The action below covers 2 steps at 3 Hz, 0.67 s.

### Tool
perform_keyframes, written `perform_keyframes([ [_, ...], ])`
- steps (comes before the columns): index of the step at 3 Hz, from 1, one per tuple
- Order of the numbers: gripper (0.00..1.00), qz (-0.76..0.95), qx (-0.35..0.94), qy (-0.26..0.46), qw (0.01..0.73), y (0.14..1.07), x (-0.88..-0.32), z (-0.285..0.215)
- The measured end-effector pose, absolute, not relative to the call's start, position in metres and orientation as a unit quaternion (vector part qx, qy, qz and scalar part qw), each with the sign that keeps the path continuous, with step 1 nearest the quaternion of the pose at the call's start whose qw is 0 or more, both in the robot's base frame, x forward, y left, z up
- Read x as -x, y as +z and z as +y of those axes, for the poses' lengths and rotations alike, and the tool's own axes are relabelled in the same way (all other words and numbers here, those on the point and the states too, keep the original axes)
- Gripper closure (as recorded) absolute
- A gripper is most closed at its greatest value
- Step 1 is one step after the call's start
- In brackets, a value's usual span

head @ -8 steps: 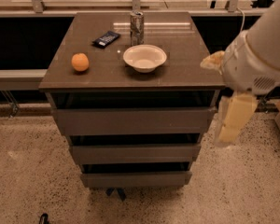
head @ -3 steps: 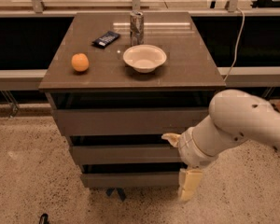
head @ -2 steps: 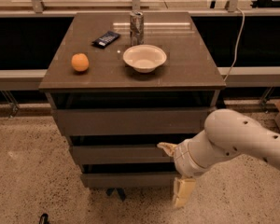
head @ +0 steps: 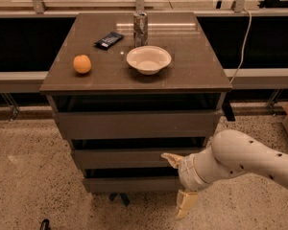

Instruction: Open middle drawer

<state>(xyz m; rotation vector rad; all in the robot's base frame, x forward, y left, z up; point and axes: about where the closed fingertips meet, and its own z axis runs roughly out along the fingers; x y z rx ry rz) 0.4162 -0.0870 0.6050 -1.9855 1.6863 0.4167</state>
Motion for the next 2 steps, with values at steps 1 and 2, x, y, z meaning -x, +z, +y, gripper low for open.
perform_keyframes([
  [1, 0.0, 0.619, 0.724, 0.18, 0.247, 0.592, -0.42, -0.083],
  [2, 0.0, 0.621, 0.72, 0.186, 0.25, 0.555, -0.423, -0.084],
])
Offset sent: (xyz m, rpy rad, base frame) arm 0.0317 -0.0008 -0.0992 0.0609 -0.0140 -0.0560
